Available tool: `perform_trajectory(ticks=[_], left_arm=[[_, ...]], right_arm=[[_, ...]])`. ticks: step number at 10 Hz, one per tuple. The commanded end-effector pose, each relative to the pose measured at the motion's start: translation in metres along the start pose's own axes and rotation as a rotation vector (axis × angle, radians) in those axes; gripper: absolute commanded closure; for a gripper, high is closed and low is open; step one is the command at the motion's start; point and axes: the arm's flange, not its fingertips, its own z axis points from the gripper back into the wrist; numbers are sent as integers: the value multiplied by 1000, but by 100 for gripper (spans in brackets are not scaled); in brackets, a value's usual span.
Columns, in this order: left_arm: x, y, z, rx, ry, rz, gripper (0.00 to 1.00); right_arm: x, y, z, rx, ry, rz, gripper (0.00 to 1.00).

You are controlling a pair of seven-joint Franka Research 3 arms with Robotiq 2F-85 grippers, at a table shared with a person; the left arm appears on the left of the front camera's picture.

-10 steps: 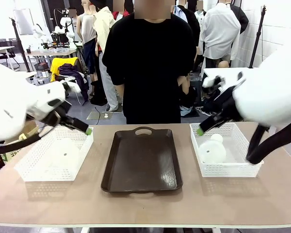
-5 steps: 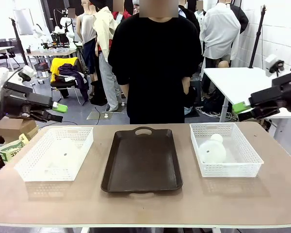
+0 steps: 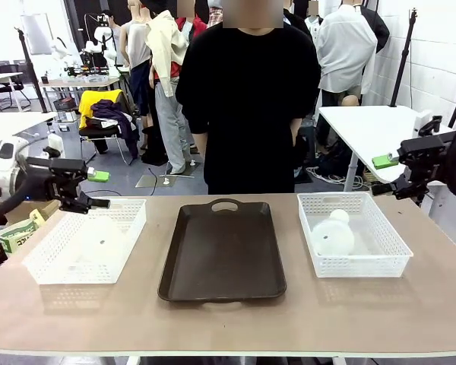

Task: Prepare the laboratory tools.
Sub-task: Pick up the Big flask that the person points to.

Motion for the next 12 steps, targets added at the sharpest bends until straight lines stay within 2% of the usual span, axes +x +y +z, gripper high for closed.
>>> perform_trajectory(ticks=[1, 2, 8, 12], left_arm=[[8, 0, 6, -27, -6, 12, 0], [8, 1, 7, -39, -9, 9, 0], [7, 2, 3, -114, -9, 26, 0], [6, 2, 2, -133, -22, 49, 0]], right_arm=[[10, -1, -3, 16, 37, 11, 0], [12, -4, -6, 60, 50, 32, 0], [6, -6, -8, 82, 68, 17, 0], [4, -22, -2, 106, 21, -50, 0]])
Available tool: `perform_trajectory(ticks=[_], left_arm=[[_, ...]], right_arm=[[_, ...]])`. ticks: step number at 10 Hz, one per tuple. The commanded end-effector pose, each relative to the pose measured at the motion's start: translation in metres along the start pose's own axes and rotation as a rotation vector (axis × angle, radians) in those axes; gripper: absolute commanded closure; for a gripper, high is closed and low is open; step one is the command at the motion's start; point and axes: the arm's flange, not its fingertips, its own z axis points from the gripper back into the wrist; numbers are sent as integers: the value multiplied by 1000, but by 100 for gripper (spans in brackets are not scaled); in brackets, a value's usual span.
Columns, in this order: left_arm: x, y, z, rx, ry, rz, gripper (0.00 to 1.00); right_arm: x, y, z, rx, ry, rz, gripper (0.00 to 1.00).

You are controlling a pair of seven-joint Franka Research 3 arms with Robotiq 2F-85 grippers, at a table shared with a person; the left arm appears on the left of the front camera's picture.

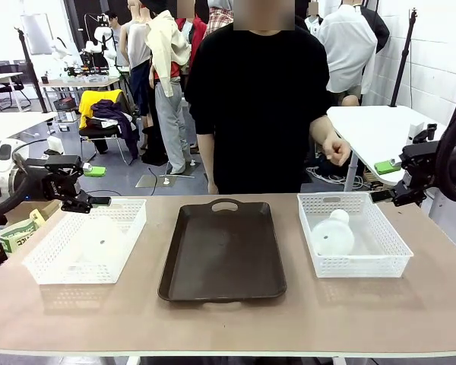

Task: Prepare the laboratory tools.
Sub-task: Pick up the Big flask that the person points to.

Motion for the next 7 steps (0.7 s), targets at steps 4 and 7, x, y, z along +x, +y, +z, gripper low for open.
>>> perform_trajectory(ticks=[4, 7], left_arm=[[0, 0, 0, 0, 0, 0, 0], [0, 0, 0, 0, 0, 0, 0]], right_arm=[[0, 0, 0, 0, 0, 0, 0], [0, 0, 0, 0, 0, 0, 0]])
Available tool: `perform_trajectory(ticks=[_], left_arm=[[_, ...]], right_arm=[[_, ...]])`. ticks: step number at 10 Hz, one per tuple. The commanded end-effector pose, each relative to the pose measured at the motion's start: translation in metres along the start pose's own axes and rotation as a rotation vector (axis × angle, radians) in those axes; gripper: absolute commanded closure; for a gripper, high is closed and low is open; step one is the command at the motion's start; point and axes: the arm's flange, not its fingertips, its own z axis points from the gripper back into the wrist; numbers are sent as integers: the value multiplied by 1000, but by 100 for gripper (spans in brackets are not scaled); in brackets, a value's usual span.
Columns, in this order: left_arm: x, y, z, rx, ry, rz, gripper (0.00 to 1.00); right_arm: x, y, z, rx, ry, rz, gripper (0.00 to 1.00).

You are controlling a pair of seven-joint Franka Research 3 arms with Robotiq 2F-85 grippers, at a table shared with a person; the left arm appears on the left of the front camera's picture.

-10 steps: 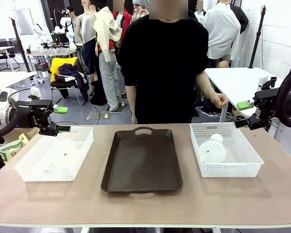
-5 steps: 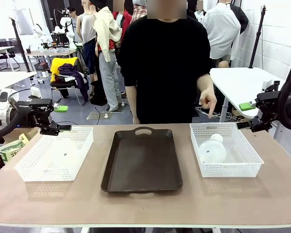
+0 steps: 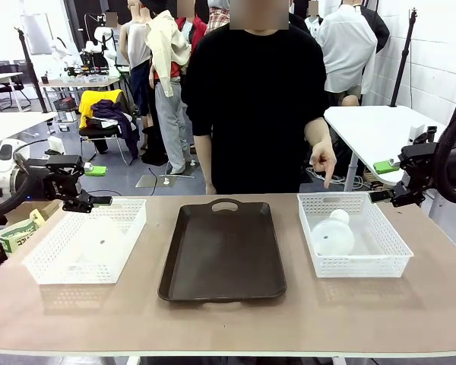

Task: Prepare the laboratory tools.
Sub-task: Pick up the Big flask that the person points to.

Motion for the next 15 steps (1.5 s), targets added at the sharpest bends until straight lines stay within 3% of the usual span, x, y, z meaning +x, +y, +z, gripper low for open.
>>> perform_trajectory(ticks=[1, 5, 7, 8, 9, 12, 15], left_arm=[[0, 0, 2, 3, 3, -2, 0], [0, 0, 2, 3, 3, -2, 0], [0, 0, 2, 3, 3, -2, 0], [0, 0, 2, 3, 3, -2, 0], [0, 0, 2, 3, 3, -2, 0], [0, 0, 2, 3, 3, -2, 0], [0, 0, 2, 3, 3, -2, 0]], right_arm=[[-2, 3, 1, -4, 17, 6, 0], [0, 0, 0, 0, 0, 0, 0], [16, 26, 0, -57, -177, -137, 0], [30, 34, -6, -117, -210, -225, 0], [47, 43, -16, -231, -214, -302, 0], [96, 56, -41, -584, -485, -496, 0], [129, 34, -73, -924, -403, -653, 0]])
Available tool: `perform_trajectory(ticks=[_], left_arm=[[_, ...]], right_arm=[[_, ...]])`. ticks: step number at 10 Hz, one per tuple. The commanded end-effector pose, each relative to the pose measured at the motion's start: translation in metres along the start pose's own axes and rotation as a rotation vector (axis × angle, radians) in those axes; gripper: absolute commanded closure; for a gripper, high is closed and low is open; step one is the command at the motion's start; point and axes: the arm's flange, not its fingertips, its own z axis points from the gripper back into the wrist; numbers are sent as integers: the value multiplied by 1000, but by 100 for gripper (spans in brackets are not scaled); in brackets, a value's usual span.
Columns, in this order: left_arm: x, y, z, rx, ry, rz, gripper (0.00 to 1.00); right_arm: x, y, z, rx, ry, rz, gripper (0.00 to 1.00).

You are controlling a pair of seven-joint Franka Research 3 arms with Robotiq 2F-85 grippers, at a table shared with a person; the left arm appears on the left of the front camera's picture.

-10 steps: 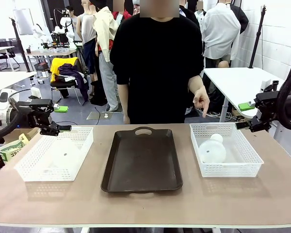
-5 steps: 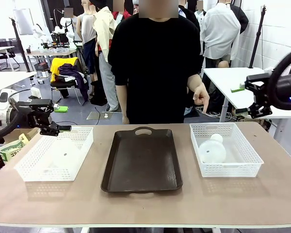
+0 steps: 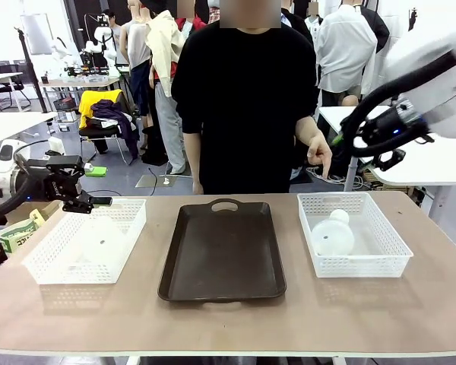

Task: Prepare the laboratory tools.
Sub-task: Pick up the Big flask that the person points to.

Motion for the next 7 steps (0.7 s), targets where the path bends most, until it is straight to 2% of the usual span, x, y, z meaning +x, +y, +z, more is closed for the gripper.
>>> perform_trajectory(ticks=[1, 2, 4, 7], left_arm=[[0, -1, 2, 1, 2, -4, 0], [0, -1, 2, 1, 2, -4, 0], [0, -1, 2, 1, 2, -4, 0], [0, -1, 2, 1, 2, -4, 0]], right_arm=[[20, 13, -19, -244, 138, -95, 0], [25, 11, -29, -338, 112, -141, 0], [32, 6, -45, -450, 151, -193, 0], [35, 4, -51, -467, 175, -208, 0]])
